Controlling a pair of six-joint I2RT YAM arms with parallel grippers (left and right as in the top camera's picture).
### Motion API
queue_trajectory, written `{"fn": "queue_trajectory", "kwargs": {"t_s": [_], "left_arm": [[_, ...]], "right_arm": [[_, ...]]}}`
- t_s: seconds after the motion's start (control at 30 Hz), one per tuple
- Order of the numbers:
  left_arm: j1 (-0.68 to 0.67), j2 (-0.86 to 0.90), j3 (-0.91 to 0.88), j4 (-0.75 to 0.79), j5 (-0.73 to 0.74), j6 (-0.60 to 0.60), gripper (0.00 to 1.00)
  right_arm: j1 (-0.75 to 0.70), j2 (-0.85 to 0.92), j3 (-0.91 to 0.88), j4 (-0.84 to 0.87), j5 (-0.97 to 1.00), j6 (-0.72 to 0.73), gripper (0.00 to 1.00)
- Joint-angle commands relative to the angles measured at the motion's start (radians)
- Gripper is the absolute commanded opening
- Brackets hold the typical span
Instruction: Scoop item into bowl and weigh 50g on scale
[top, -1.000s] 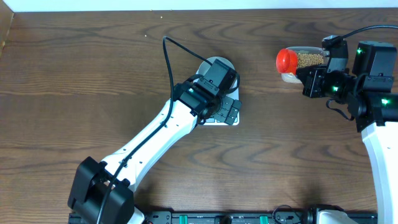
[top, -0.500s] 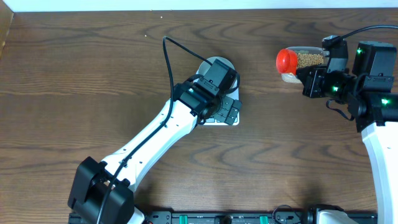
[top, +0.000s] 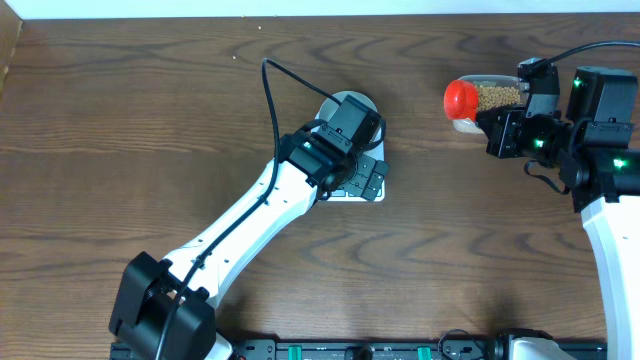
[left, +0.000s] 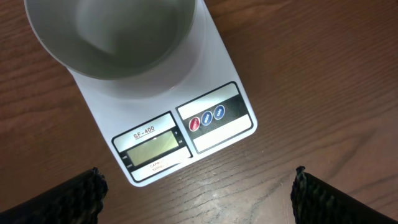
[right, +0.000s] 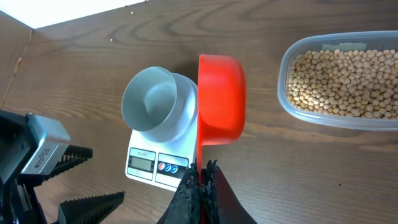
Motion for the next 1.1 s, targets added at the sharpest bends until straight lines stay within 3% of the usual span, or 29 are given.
{"fn": "queue_trajectory", "kwargs": {"t_s": [0.0, 1.07], "left_arm": [[-0.001, 0.0, -0.003, -0.004, -0.006, 0.017, 0.97], [-0.001, 0.0, -0.003, -0.004, -0.006, 0.017, 0.97]], "right_arm": [[-0.003, -0.005, 0.021, -0.005, -0.011, -0.013, 0.01], [-0.002, -0.005, 0.021, -0.02, -0.047, -0.055, 0.01]]}}
